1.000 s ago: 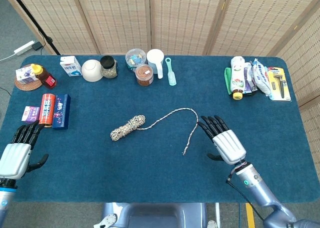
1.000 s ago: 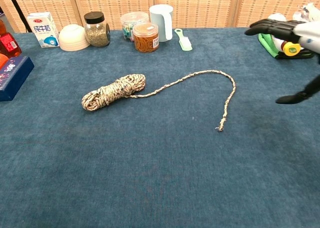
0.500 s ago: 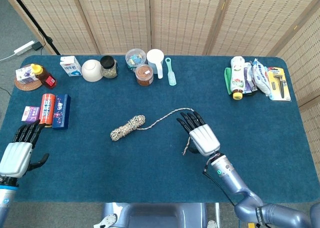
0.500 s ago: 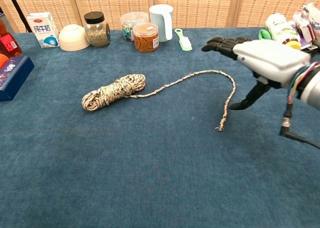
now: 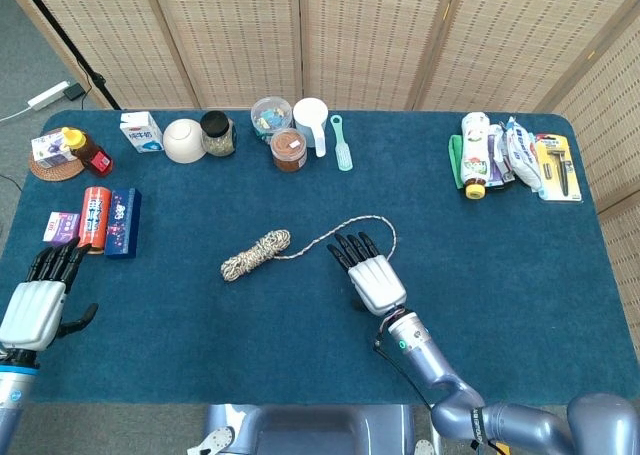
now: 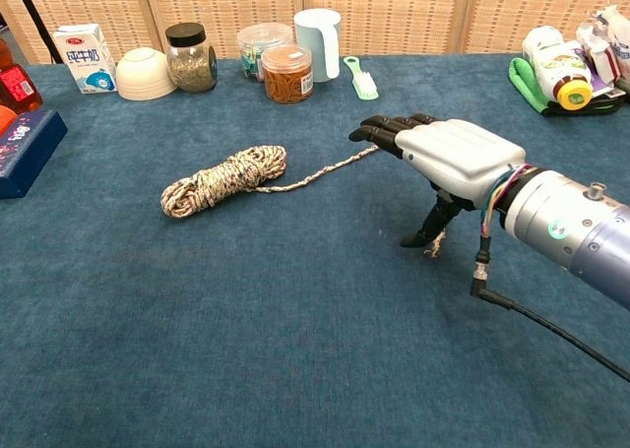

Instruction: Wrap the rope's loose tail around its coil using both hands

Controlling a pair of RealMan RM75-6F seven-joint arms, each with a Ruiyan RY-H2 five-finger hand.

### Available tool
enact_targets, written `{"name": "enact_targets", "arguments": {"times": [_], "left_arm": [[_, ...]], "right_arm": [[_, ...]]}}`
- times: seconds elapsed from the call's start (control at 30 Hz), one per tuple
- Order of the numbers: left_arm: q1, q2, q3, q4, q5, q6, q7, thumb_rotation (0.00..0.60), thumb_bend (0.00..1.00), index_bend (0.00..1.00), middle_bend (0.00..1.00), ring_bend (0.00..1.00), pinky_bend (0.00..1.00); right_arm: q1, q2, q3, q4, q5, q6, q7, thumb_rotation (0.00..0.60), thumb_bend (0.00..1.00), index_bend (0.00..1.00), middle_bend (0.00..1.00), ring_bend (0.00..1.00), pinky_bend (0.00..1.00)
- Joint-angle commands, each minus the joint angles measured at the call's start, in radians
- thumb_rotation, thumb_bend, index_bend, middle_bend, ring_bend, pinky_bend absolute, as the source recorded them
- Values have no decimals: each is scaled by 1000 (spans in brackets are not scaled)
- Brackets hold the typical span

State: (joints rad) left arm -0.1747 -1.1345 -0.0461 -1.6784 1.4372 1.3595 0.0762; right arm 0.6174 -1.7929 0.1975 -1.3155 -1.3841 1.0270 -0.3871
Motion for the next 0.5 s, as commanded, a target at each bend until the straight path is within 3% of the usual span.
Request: {"name": "enact_targets", "arguments": {"times": [0.03,0.5], "left_arm": [[-2,-1,0,0,-2,-4,2,600,285,0,0,0,22],[-2,-2,4,-3,0,-1,8,600,284,0,0,0,22]], "right_arm": [[5,-8,-2,6,6,-1,-3,600,0,0,0,0,0],[-12,24,-37,27,9,34,-29,600,0,0,0,0,0]]}}
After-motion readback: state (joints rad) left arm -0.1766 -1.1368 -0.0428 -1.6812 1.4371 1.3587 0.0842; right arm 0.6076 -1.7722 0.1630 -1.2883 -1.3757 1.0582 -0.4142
